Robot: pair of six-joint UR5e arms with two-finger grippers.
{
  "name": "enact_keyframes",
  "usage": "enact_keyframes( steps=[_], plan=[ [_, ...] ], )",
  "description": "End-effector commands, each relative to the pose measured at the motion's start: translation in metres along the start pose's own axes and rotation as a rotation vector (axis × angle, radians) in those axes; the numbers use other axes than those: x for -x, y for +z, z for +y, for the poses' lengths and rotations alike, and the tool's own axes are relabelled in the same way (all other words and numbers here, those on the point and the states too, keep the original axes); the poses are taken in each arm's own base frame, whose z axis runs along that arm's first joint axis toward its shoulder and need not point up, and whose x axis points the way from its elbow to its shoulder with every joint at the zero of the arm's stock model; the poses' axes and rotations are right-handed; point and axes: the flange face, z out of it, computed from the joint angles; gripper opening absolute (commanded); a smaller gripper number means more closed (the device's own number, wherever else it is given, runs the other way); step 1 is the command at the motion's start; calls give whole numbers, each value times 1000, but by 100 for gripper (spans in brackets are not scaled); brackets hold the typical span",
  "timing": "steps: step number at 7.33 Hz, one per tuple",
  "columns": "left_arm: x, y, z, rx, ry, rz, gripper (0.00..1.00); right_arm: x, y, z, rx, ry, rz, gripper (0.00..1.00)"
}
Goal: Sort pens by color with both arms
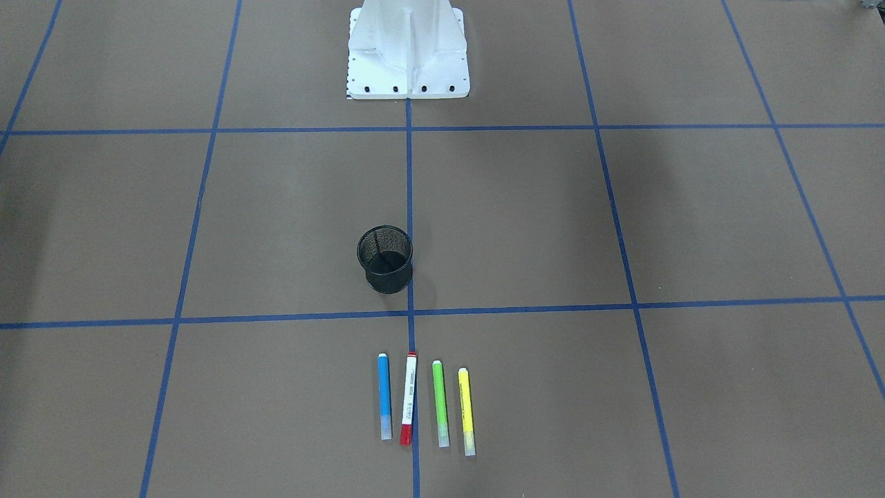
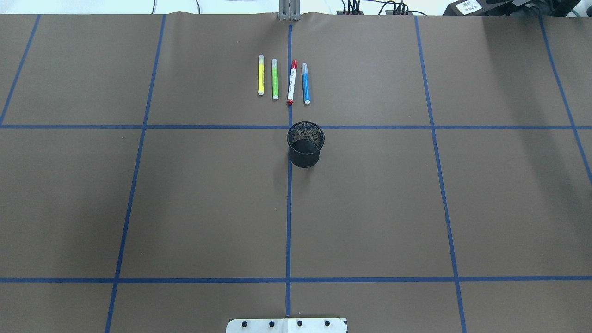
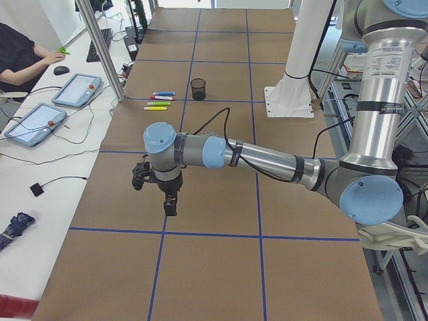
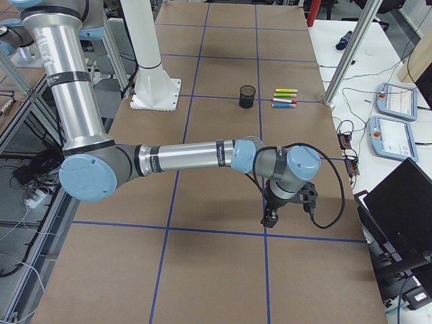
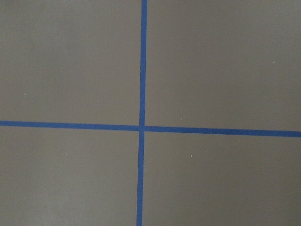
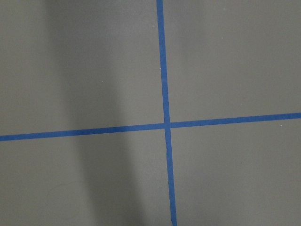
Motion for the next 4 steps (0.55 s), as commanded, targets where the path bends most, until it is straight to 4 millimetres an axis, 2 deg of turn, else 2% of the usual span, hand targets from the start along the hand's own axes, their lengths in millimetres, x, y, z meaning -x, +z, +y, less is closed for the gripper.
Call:
enact_keyframes(
  steps=[1,2,4],
  plan=[
    [42,20,16,26,39,3,100,-14,14,13,-10,-9,-2,99],
    [59,28,21,18,52,4,100,-21,21,20,-50,-50,0,99],
    [74,46,20,10,50,3,100,-18,19,36,-132,43,-2,99]
  ],
)
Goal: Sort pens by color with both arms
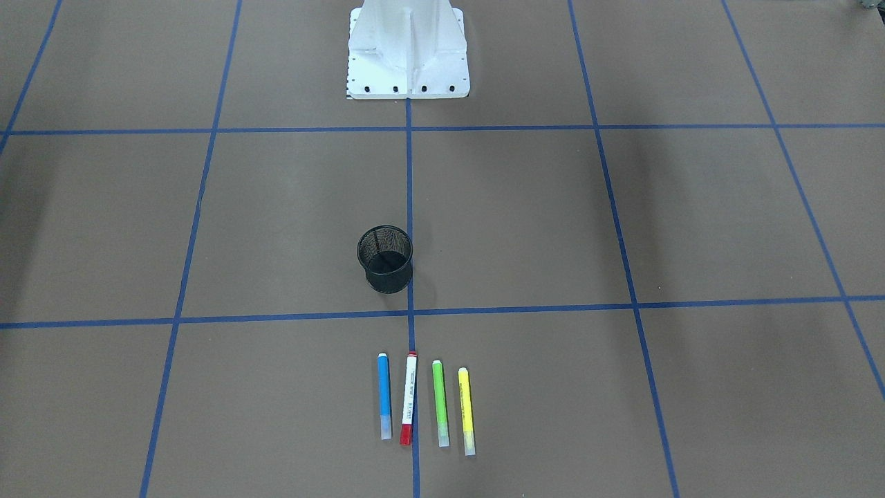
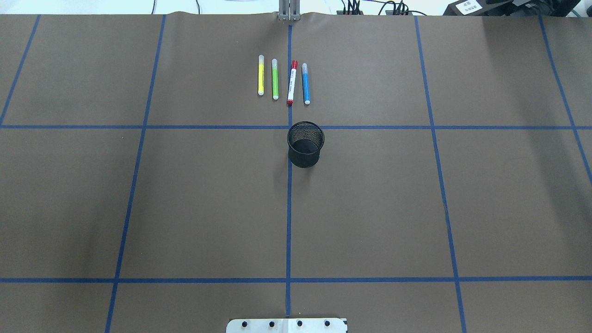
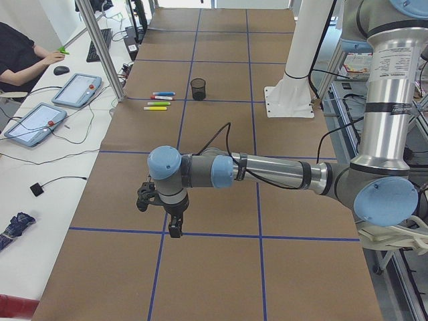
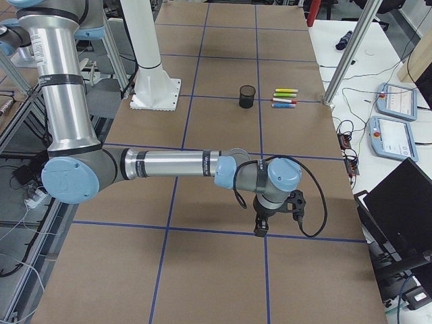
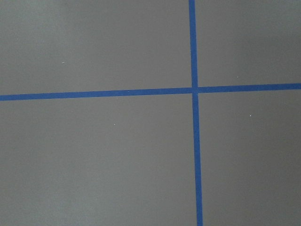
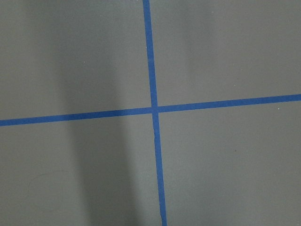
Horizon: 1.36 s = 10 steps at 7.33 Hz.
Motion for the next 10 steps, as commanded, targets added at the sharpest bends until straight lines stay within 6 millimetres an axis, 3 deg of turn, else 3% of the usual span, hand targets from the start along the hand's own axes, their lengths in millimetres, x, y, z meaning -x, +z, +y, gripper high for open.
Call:
enact_keyframes(
  steps=[1,2,10],
  plan=[
    [8,9,-2,-4,-9,0,100,6,-6,24,-63,53,-3,99],
    [5,7,-4,-9,-34,-1,100,4,-4,33,-60,58,-6,99],
    [-6,0,-11,-23,-67,54,100,2,0,38,-49,65,-34,99]
  ],
)
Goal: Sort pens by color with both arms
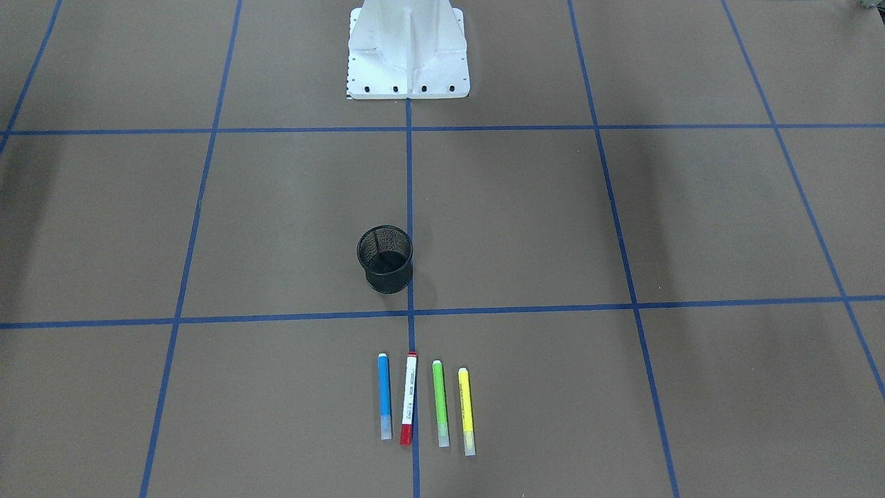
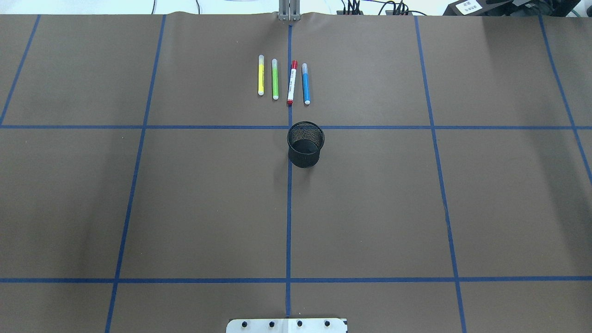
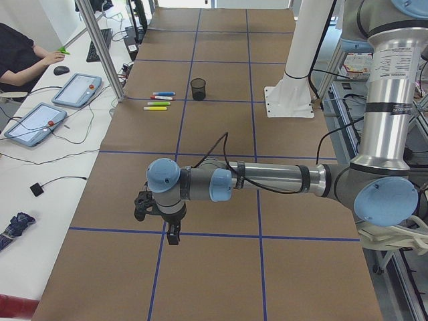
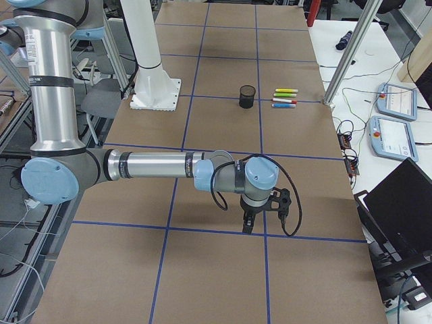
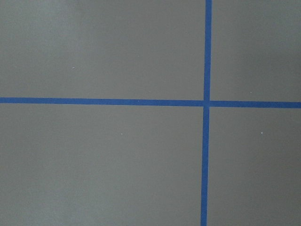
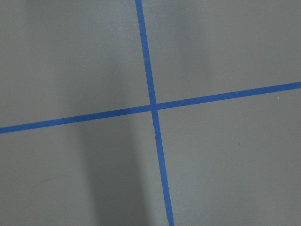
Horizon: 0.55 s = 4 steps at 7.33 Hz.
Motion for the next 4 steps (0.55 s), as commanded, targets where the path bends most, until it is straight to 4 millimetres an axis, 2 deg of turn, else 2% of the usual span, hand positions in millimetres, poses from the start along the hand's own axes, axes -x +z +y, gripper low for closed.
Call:
enact_keyframes(
  steps=[1,4],
  plan=[
    [-1,0,0,0,0,7,100,0,0,0,-1,-2,0,99],
    [1,2,0,3,-2,7,100,1,-1,0,-2,-3,0,99]
  ],
)
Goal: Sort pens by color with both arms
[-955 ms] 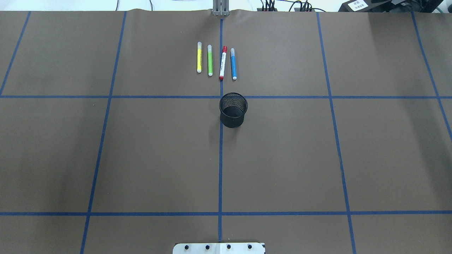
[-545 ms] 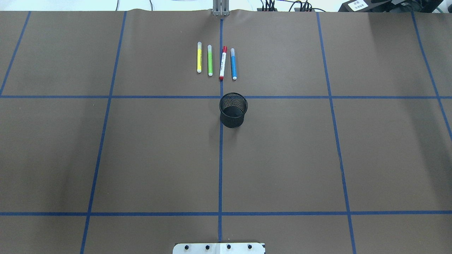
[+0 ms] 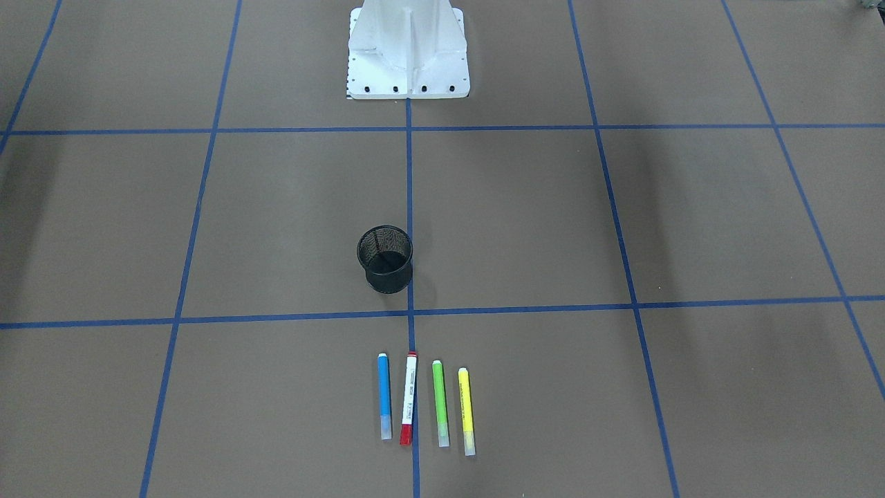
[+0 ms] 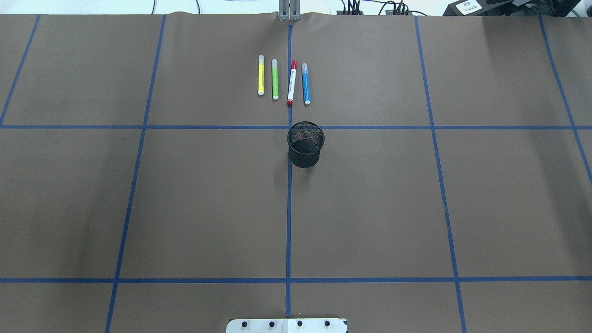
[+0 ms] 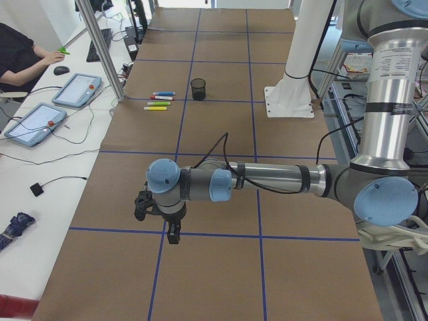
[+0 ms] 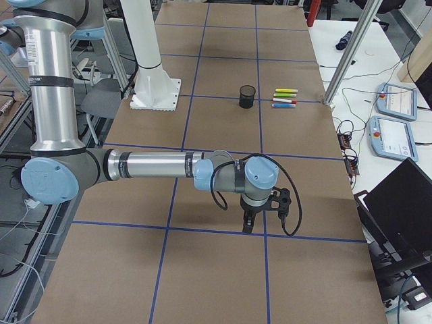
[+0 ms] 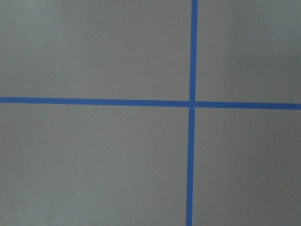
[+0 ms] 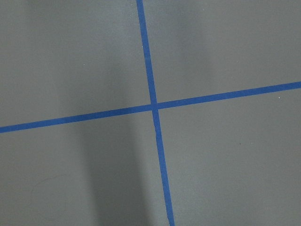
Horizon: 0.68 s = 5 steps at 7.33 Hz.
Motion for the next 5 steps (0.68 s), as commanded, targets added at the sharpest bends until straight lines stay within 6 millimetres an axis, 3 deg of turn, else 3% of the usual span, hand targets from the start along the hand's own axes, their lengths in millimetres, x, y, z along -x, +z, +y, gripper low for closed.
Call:
enact_keyframes(
  steps=[1,5],
  plan=[
    [1,1,0,2,-1,0,100,0,0,0,0,-2,0,99],
    [1,2,1,3,-2,0,100,1,-1,-1,-3,-15,1,99]
  ],
)
